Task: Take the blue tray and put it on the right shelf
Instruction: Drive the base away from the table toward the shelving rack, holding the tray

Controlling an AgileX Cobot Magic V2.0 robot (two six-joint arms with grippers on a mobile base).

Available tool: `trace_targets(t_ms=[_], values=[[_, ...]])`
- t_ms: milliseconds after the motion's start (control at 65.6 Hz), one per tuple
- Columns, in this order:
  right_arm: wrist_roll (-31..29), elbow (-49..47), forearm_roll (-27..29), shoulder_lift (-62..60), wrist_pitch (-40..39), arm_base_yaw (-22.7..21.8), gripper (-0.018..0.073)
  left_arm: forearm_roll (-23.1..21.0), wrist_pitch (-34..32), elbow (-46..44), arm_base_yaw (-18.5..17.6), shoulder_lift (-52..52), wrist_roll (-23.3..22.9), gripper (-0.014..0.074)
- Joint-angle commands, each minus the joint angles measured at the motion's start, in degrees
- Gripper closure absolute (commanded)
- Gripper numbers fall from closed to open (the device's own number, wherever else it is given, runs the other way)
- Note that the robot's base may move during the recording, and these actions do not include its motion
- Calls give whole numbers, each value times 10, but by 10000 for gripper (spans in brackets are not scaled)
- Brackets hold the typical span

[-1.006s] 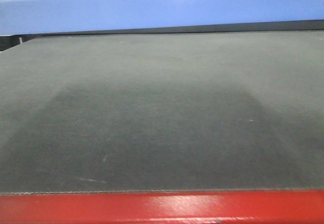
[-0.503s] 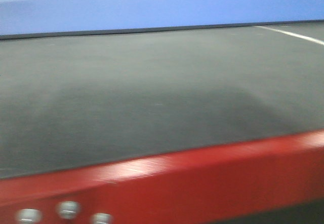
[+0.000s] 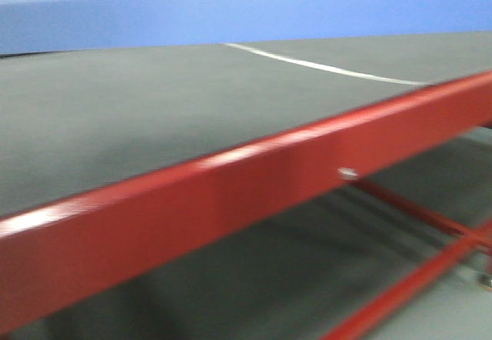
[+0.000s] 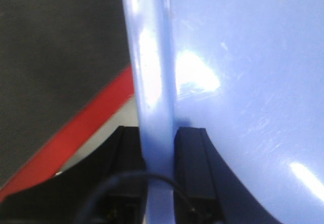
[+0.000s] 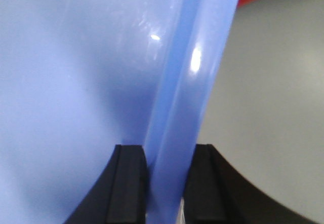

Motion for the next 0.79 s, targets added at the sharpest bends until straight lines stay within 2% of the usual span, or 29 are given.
trace_targets(t_ms=[0, 778], values=[[-18, -15, -12, -17, -36, 2, 503, -16, 60, -14, -8, -18, 19, 635], [-18, -15, -12, -17, -36, 2, 503, -16, 60, -14, -8, -18, 19, 635]])
